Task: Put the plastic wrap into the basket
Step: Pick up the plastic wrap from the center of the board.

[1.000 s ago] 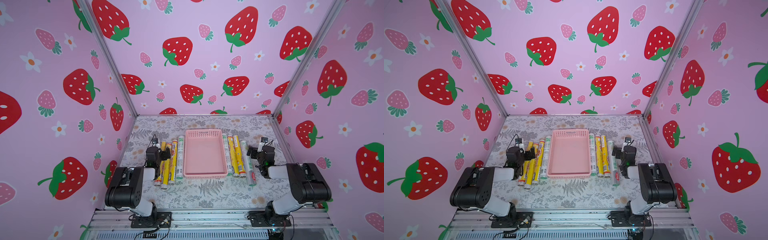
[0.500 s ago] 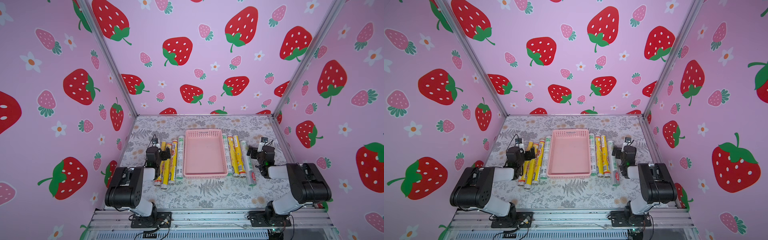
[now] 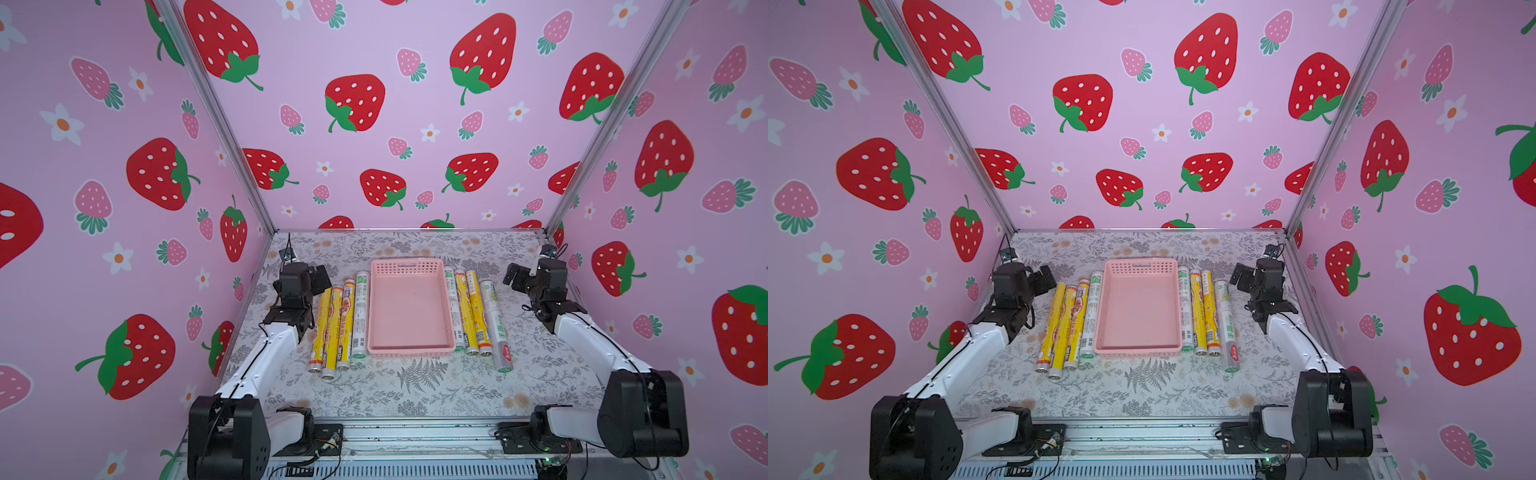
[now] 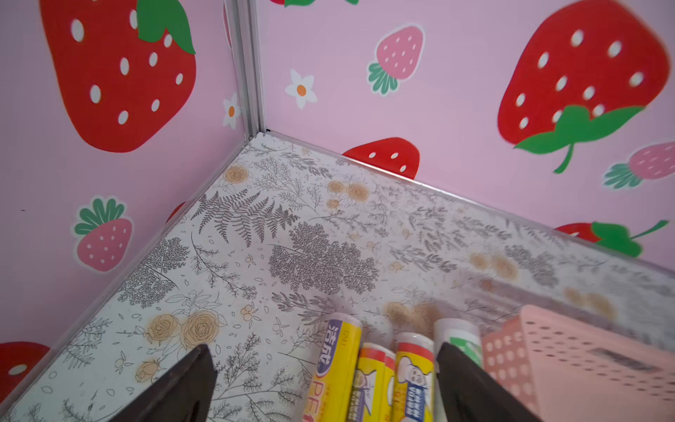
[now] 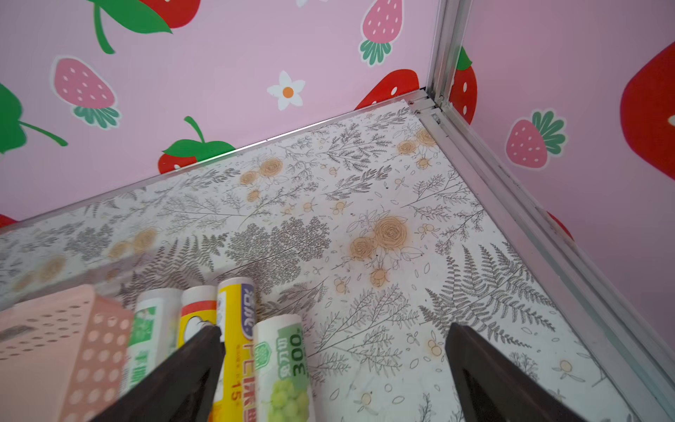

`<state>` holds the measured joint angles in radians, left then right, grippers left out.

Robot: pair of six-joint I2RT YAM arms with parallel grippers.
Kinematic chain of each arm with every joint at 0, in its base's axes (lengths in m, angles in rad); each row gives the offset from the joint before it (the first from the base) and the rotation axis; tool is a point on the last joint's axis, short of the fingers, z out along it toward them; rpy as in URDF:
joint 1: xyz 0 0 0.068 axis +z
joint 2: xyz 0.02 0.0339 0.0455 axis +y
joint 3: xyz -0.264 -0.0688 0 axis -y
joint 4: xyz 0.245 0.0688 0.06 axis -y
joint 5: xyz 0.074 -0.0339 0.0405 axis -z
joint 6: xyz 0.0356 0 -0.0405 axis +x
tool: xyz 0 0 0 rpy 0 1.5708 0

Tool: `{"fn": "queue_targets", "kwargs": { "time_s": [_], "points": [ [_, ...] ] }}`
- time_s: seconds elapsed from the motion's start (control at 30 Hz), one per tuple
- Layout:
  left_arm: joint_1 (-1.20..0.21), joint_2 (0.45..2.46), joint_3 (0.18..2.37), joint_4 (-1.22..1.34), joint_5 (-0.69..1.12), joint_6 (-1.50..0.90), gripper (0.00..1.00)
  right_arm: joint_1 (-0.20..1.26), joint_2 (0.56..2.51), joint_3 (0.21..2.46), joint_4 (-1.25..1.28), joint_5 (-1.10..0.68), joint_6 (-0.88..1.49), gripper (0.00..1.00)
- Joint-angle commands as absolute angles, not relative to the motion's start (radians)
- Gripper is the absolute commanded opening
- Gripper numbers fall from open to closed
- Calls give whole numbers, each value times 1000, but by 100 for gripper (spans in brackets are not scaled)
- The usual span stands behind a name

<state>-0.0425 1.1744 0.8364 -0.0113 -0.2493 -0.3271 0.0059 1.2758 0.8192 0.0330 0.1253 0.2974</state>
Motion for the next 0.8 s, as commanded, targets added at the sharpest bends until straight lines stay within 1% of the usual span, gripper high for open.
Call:
{"fn": "queue_targets", "kwargs": {
  "time_s": [0.0, 0.1, 0.2, 0.23, 0.37, 0.43, 0.53, 0.6, 0.77],
  "points": [
    [-50, 1108, 931, -423, -91, -529, 99, 17, 1229, 841, -364, -23, 392, 100],
    [-67, 1074, 972, -537, 78, -571, 99, 25, 1177, 834, -505, -114, 434, 100],
    [-125, 1040, 981, -612, 163, -598, 99, 37, 1127, 803, -577, -207, 460, 100],
    [-160, 1024, 972, -616, 174, -607, 99, 42, 1115, 790, -593, -227, 466, 97],
    [-304, 985, 934, -601, 170, -648, 99, 56, 1108, 760, -632, -197, 479, 91],
    [-380, 985, 920, -578, 163, -668, 99, 57, 1130, 761, -647, -183, 478, 86],
    [-462, 999, 917, -557, 144, -688, 98, 58, 1172, 763, -637, -189, 470, 81],
    [-498, 1008, 919, -542, 106, -696, 98, 57, 1203, 768, -635, -191, 463, 78],
    [-553, 1034, 928, -521, 82, -702, 98, 58, 1268, 774, -596, -162, 463, 73]
  ]
}}
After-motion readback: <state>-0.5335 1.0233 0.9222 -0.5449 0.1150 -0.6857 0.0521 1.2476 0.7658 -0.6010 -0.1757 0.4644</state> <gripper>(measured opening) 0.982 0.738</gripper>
